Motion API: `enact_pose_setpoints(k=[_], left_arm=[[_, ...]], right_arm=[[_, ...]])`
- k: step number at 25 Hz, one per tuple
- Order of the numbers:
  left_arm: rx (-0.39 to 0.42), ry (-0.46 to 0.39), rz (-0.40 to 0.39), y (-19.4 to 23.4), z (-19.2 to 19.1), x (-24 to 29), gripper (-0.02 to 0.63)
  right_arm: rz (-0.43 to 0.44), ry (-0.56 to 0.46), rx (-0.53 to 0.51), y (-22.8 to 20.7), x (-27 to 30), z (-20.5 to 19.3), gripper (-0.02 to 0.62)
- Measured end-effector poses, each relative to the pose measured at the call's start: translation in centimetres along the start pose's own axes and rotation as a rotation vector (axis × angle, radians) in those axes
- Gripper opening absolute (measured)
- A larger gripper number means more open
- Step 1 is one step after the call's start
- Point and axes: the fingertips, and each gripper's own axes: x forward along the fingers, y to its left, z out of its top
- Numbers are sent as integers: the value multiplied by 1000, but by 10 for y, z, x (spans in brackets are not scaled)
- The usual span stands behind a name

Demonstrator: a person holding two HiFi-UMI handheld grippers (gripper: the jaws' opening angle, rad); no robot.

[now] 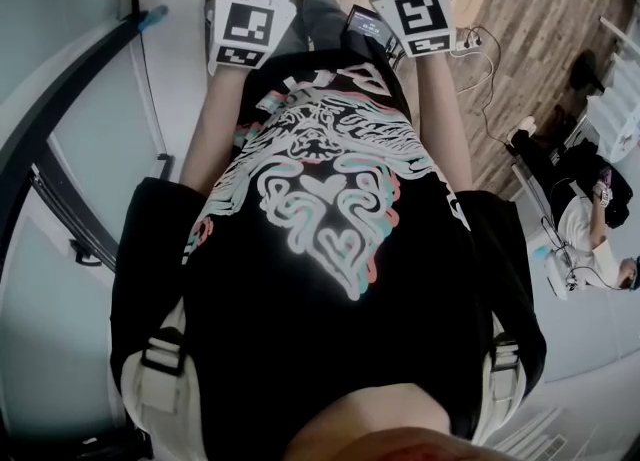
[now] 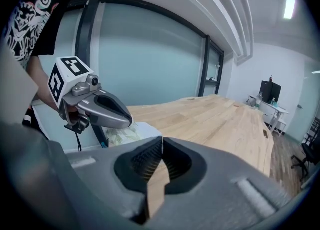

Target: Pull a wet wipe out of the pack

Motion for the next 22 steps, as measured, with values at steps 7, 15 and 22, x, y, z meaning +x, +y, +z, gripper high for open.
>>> enact_pose_setpoints(k=[7,15,22], left_arm=[[13,1,-29,-3,3,7,-12],[13,-1,-37,-2,6,9,-11],[17,3,-42,0,7,11,-11]], right_arm=[[-34,22,27,-10,-6,-11,2],[-74,66,83,-26,-9,-38,2],[-79,102,89,-31,-10,-53,2]])
